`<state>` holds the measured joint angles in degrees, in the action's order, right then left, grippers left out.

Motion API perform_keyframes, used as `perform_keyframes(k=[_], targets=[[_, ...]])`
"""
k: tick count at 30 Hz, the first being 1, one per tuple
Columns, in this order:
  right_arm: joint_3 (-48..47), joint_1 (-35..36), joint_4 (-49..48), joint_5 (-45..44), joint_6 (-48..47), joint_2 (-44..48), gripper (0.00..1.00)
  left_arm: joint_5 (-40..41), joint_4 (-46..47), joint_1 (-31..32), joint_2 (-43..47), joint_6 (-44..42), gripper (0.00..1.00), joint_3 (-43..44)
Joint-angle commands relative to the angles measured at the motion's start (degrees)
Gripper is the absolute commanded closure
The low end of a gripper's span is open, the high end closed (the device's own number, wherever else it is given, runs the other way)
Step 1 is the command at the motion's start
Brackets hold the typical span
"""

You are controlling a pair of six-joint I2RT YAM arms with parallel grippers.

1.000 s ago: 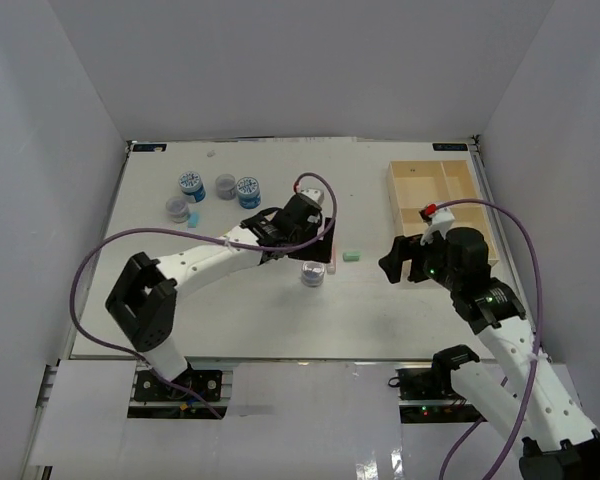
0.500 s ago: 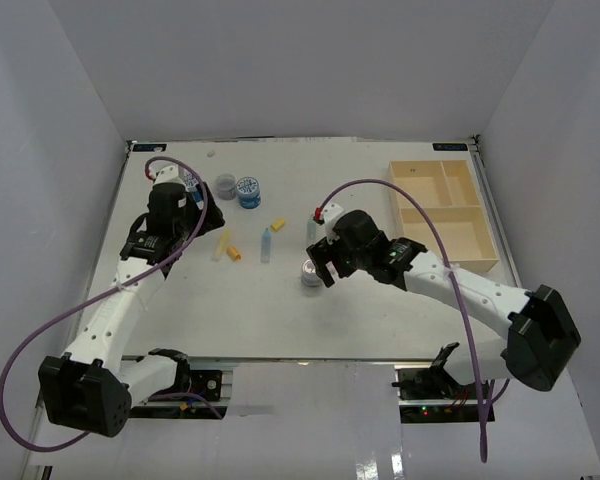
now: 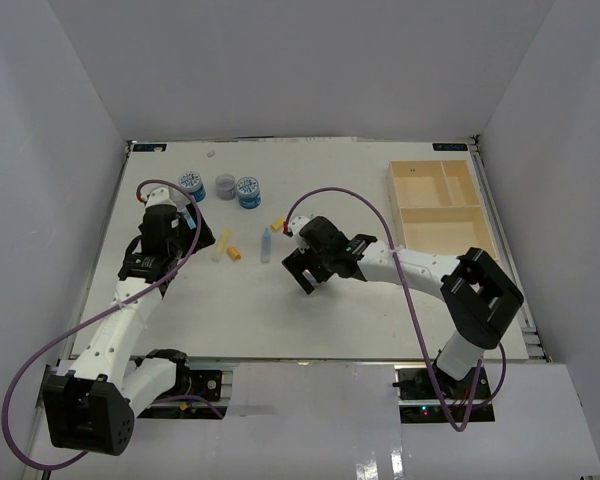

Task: Sort the stationery into containers
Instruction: Pick up the stationery from the center of the board, then place the stationery in the storage box.

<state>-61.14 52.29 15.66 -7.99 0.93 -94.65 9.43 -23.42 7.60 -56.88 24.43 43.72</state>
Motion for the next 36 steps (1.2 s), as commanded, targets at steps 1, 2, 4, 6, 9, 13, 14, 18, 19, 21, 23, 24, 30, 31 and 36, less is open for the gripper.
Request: perform_keyframes(k=[1, 2, 4, 6, 9, 13, 14, 18, 19, 21, 23, 24, 30, 31, 36], targets=[[-2.1, 0.3, -2.3, -0.2, -0.7, -1.1, 0.02, 0.9, 1.4, -0.4, 1.3, -0.8, 0.02, 0.0], [-2.2, 0.3, -2.4, -0.2, -0.7, -1.4, 0.02, 0.8, 1.4, -0.4, 1.4, -0.7, 0.02, 0.0], [-2.4, 0.4, -2.5, -0.4, -0.7, -2.1, 0.0, 0.7, 1.4, -0.4, 1.3, -0.9, 0.02, -0.1], [-2.4, 0.4, -2.5, -0.7, -0.7, -2.5, 0.08, 0.7, 1.3, -0.4, 1.2, -0.9, 0.02, -0.2], [-2.2, 0.3, -2.7, -1.2, -0.7, -2.4, 0.16, 0.7, 1.3, -0.4, 1.2, -0.9, 0.02, -0.2], [-2.2, 0.3, -2.8, -2.2, -2.3, -2.1, 0.33, 0.4, 1.3, -0.4, 1.2, -1.0, 0.02, -0.2], [-2.4, 0.3, -2.8, -2.2, -2.3, -1.9, 0.35, 0.3, 1.3, -0.4, 1.2, -1.0, 0.02, -0.3], [-3.1, 0.2, -2.6, -2.1, -2.3, -0.5, 0.55, 0.2, 1.4, -0.5, 1.2, -1.0, 0.02, -0.3], [-3.5, 0.3, -2.5, -2.7, -2.3, -0.1, 0.55, 0.2, 1.3, -0.4, 1.2, -1.0, 0.02, -0.3], [-4.7, 0.1, -2.0, -3.8, -2.4, 1.3, 0.56, 0.1, 1.3, -0.4, 1.2, -1.0, 0.02, -0.3], [-6.0, -1.0, -1.3, -5.4, -2.9, 2.6, 0.56, 0.1, 1.3, -0.4, 1.2, -1.0, 0.02, -0.3], [-8.0, -1.8, 0.0, -5.9, -3.0, 3.9, 0.56, 0.1, 1.3, -0.4, 1.2, -1.0, 0.02, -0.3], [-19.0, -16.6, 5.0, -8.3, -3.7, 5.7, 0.56, -0.6, 1.4, -0.4, 1.1, -1.0, 0.02, -0.4], [-20.6, -21.5, 6.2, -7.9, -3.7, 5.4, 0.56, -0.9, 1.3, -0.4, 1.0, -1.1, 0.02, -0.3], [-29.1, -33.7, 7.6, -8.5, -3.0, -0.2, 0.55, -1.2, 1.3, -0.4, 0.7, -1.1, 0.02, -0.3]])
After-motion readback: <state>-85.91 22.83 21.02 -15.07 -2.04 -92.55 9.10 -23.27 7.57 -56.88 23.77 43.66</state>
